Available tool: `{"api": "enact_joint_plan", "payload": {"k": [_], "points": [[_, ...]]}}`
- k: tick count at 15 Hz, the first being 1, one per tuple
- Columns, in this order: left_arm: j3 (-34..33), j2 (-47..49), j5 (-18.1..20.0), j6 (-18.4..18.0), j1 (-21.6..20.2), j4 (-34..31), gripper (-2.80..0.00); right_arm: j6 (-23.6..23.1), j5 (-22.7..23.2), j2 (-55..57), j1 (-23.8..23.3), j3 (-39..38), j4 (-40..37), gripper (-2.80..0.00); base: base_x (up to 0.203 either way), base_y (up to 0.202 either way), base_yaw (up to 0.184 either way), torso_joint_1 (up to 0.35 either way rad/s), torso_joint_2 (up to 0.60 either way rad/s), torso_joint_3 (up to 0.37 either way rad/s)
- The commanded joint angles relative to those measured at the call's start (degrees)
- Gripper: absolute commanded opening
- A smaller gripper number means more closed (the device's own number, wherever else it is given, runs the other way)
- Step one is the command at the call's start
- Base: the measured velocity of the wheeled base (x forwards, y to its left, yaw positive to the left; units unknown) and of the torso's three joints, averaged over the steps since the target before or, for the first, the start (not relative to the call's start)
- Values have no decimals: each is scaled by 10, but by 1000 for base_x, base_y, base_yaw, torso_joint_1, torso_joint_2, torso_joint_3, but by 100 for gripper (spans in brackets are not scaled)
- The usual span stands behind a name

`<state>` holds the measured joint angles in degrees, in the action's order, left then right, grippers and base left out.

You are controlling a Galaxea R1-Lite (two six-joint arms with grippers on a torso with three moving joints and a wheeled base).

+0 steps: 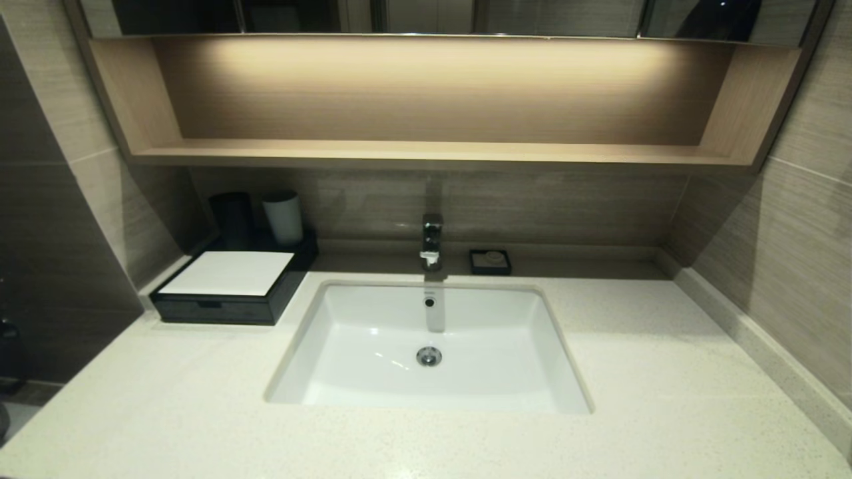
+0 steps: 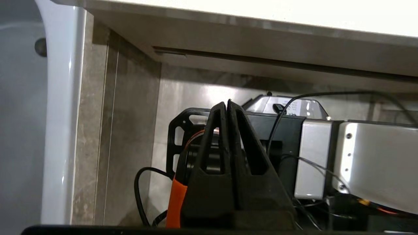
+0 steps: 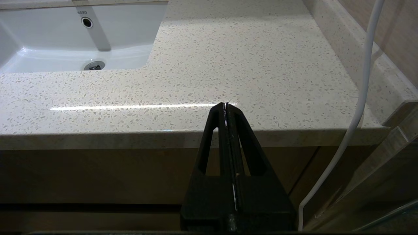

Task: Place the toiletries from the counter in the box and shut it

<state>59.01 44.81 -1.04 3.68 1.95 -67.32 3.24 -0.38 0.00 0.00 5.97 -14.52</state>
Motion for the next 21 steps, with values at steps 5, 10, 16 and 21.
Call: {"api": "enact_joint_plan", "payload": {"k": [5,10,16,21], "points": [[-264,-260,-3,-24,-6,194,-280,0,0,1,0,0,-1,-280,0,0,0,0,0,0],[-450,-389,-5,-88,-18,395,-280,1,0,1,0,0,-1,-280,0,0,0,0,0,0],[-553,-449,20,-64,-20,586,-280,0,-1,0,0,0,-1,-280,0,0,0,0,0,0],[-557,-449,15,-36,-20,594,-280,1,0,1,0,0,-1,-280,0,0,0,0,0,0]]}}
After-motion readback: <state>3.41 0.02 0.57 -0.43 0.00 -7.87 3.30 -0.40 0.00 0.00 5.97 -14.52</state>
